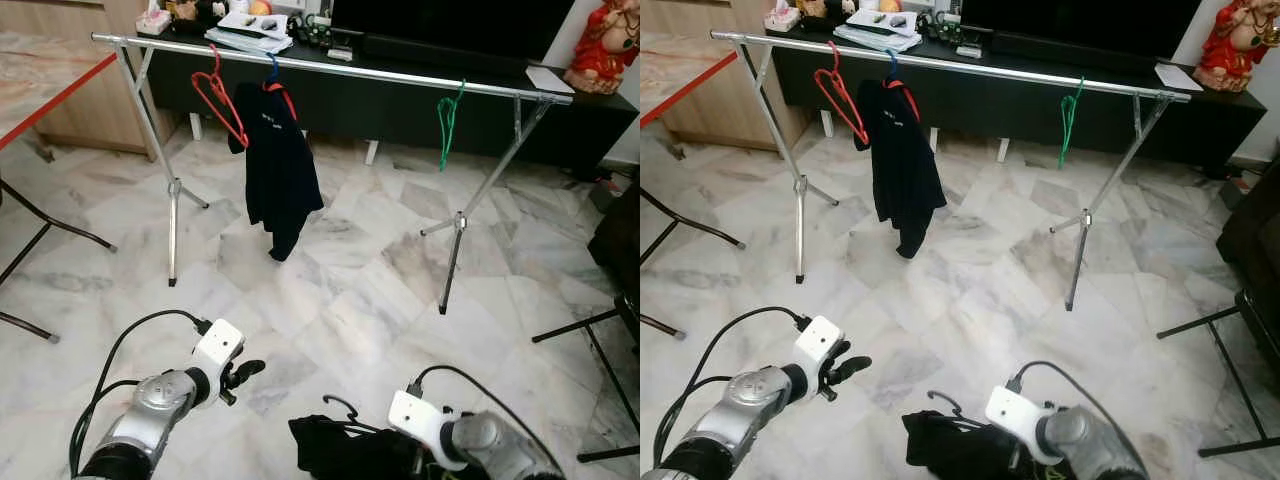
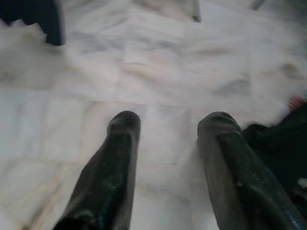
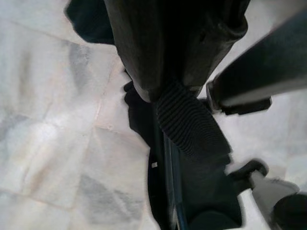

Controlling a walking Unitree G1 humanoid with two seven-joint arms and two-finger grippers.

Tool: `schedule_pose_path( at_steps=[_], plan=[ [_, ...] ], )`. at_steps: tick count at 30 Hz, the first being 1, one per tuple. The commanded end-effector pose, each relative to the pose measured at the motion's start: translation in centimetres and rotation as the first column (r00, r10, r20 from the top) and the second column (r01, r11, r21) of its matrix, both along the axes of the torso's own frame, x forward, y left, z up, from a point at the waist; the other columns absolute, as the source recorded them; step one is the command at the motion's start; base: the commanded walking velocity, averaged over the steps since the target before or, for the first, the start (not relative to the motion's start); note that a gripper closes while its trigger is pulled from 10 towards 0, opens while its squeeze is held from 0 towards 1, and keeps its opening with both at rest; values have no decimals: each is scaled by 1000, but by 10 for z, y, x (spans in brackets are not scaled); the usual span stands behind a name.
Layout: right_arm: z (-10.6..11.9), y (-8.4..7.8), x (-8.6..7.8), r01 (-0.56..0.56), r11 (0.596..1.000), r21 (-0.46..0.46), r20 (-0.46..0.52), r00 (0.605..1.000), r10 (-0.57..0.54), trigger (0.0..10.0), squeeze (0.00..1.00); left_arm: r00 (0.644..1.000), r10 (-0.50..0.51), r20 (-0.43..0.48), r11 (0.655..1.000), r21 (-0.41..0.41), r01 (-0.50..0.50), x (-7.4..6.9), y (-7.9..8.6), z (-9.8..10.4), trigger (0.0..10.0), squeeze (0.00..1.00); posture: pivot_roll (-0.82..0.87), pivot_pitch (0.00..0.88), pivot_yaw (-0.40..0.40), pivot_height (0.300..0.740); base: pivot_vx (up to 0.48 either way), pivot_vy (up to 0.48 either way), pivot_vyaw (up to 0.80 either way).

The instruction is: Hang hanger

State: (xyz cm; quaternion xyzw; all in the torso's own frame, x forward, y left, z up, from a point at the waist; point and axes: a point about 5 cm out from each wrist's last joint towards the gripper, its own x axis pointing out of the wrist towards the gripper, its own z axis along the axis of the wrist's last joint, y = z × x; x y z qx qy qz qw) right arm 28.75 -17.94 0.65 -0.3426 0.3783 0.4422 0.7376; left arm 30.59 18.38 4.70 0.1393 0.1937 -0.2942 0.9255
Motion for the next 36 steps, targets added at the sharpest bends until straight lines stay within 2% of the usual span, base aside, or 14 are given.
schedule_pose_path(
  at_steps=[1,2,3,5,7,8,14,24,27,32,36],
  plan=[
    [8,-3,7,-51,998,-21,2,999,51,10000,0,995,-96,-8,995,12,96,-5,-7,1,10000,1000,54,108,-128,740,0,0,0],
    [11,-2,10,-74,997,-28,4,997,75,10000,0,991,-131,-14,991,26,131,-7,-7,1,10000,925,56,108,-129,740,0,0,0],
    [15,1,13,-104,994,-27,9,995,104,10000,0,986,-164,-18,985,47,165,-9,-8,1,10000,0,60,108,-134,740,0,0,0],
    [24,9,18,-179,984,5,7,984,179,10000,0,983,-181,-16,979,89,182,-9,-9,0,10000,0,70,108,-143,740,0,0,0],
    [31,16,22,-231,972,30,13,973,231,10000,0,984,-175,-12,980,92,176,-8,-10,0,10000,0,70,106,-149,740,0,0,0],
    [38,23,29,-245,969,35,58,968,243,10000,0,987,-162,-6,983,84,162,-6,-12,0,10000,0,66,106,-154,740,0,0,0],
    [46,29,40,-207,978,32,151,968,200,10000,0,994,-113,17,991,76,111,-2,-14,1,10000,0,72,106,-163,740,0,0,0],
    [46,24,40,-192,980,54,174,968,180,10000,0,994,-96,-48,991,91,100,-8,-13,-8,10000,0,69,107,-167,740,0,0,0],
    [47,22,41,-162,983,83,197,970,143,10000,0,995,-15,-98,994,109,26,-8,-13,-17,10000,0,62,109,-163,740,0,0,0],
    [47,24,41,-154,983,96,221,967,130,10000,0,992,46,-121,992,119,-31,-7,-15,-24,10000,0,59,110,-162,740,0,0,0],
    [48,26,45,-101,988,118,268,961,66,10000,0,974,169,-150,981,120,-152,-4,-14,-28,10000,0,58,111,-161,740,0,0,0]
  ],
)
